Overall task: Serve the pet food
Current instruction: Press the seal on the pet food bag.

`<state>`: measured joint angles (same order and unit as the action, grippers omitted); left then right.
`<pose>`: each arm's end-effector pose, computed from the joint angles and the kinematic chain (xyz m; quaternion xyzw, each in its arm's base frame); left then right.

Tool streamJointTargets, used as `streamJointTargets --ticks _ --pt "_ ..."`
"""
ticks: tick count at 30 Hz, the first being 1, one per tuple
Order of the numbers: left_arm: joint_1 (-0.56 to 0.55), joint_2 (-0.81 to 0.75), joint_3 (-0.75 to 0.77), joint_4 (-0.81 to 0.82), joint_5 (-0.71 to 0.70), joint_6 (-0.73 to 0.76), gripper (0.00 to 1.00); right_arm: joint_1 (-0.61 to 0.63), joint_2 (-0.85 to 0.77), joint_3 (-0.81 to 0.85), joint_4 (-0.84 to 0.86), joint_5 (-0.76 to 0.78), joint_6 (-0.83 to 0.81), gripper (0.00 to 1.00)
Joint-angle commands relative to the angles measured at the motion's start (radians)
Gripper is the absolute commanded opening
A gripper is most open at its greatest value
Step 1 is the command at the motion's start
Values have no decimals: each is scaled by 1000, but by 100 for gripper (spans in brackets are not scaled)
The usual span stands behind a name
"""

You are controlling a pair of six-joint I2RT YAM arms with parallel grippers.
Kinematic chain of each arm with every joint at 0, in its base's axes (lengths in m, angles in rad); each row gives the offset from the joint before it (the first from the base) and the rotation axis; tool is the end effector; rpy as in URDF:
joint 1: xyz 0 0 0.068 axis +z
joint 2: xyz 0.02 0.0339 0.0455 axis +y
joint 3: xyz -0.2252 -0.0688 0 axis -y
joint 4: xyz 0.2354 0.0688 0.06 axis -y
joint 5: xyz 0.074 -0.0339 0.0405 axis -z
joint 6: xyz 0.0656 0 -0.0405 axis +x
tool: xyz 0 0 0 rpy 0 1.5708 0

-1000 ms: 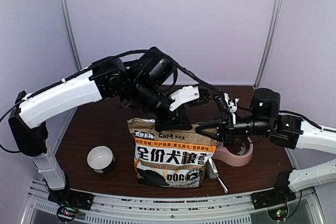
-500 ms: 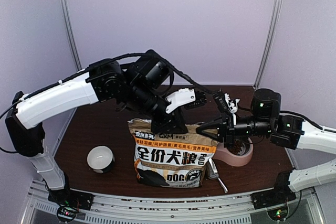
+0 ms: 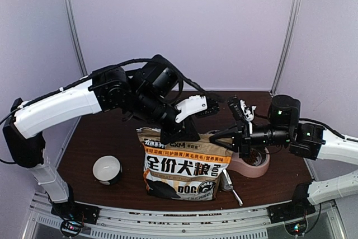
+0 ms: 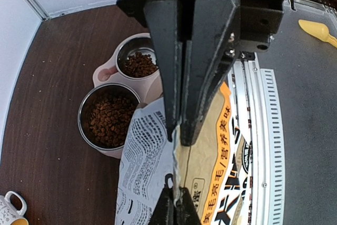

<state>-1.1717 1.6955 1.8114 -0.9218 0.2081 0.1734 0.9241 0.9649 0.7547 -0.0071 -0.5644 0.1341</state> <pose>0.1315 -0.3467 0.3241 0.6052 0.6977 -0.2623 0.2798 0.1292 0.2293 0.2803 -0.4491 0.6240 0.4910 0.4097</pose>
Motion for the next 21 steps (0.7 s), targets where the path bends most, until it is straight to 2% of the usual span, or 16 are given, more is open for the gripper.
streamJointTargets --ticks 1,3,4,6,11,13,15,17,21 --pt "32 -68 -32 -34 -78 18 5 -6 -73 8 27 39 1 0" --pt "39 -75 -39 -46 -97 22 12 -7 -79 5 25 41 1 0" --pt "40 -77 -38 -53 -105 26 10 -7 -81 5 25 43 1 0" --pt "40 -81 -41 -63 -118 35 0 -7 -85 4 23 45 1 0" --pt "41 -88 -46 -92 -170 52 0 -7 -92 2 19 53 -1 0" --pt "44 -90 -49 -105 -203 54 9 -7 -95 3 18 55 -1 0" --pt "48 -98 -57 -110 -223 57 10 -7 -97 1 18 56 -1 0" --pt "55 -111 -67 -111 -231 61 0 -7 -98 0 17 57 -1 0" --pt "70 -132 -82 -110 -243 63 0 -6 -100 1 16 58 -1 0"
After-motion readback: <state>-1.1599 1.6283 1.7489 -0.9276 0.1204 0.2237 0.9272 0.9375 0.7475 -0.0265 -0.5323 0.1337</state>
